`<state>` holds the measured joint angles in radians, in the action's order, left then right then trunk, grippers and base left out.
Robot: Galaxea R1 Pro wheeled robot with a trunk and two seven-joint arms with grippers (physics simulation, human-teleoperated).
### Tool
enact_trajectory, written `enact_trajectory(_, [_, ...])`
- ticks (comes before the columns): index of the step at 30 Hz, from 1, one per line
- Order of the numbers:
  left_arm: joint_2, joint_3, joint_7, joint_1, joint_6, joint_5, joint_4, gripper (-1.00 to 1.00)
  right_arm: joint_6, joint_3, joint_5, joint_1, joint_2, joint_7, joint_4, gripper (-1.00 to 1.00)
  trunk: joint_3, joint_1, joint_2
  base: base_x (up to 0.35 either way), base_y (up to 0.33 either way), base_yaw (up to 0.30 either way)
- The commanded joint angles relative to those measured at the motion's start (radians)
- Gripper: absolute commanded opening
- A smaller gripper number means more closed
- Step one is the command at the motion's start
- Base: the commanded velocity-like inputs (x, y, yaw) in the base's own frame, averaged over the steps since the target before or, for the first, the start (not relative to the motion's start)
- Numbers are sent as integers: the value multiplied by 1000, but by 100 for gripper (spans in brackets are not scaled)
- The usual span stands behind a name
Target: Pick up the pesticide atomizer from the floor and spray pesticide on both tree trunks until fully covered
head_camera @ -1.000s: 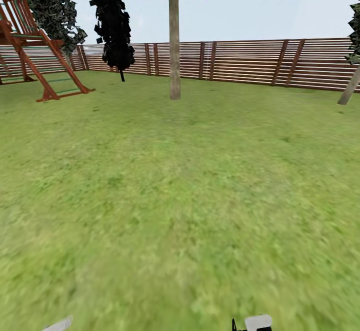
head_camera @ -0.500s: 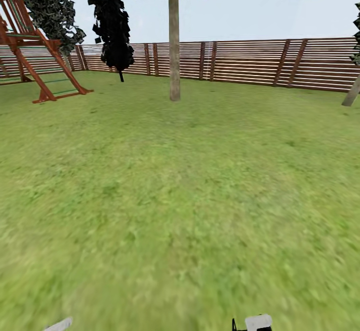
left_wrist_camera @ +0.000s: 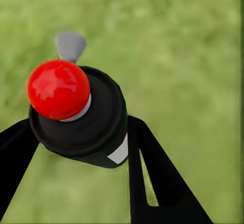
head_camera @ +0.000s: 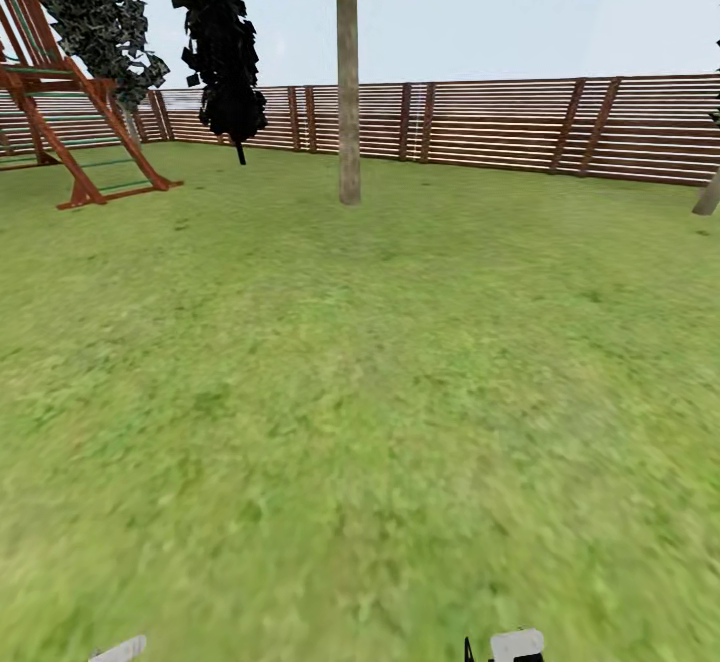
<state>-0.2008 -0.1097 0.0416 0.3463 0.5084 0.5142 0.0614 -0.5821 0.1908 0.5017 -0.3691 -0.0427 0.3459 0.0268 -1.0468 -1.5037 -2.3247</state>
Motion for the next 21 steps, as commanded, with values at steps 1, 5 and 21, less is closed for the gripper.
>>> enact_trajectory(1, [0, -8, 4, 0, 2, 4, 0, -100, -2, 7, 11, -1, 0, 5, -1, 100, -1, 0, 0, 336, 0, 0])
enact_trajectory(5, [0, -8, 4, 0, 2, 4, 0, -100, -2, 7, 11, -1, 0, 5, -1, 100, -1, 0, 0, 336, 0, 0])
enact_trajectory(21, [0, -8, 4, 0, 2, 4, 0, -100, -2, 7, 11, -1, 0, 5, -1, 100, -1, 0, 0, 336, 0, 0])
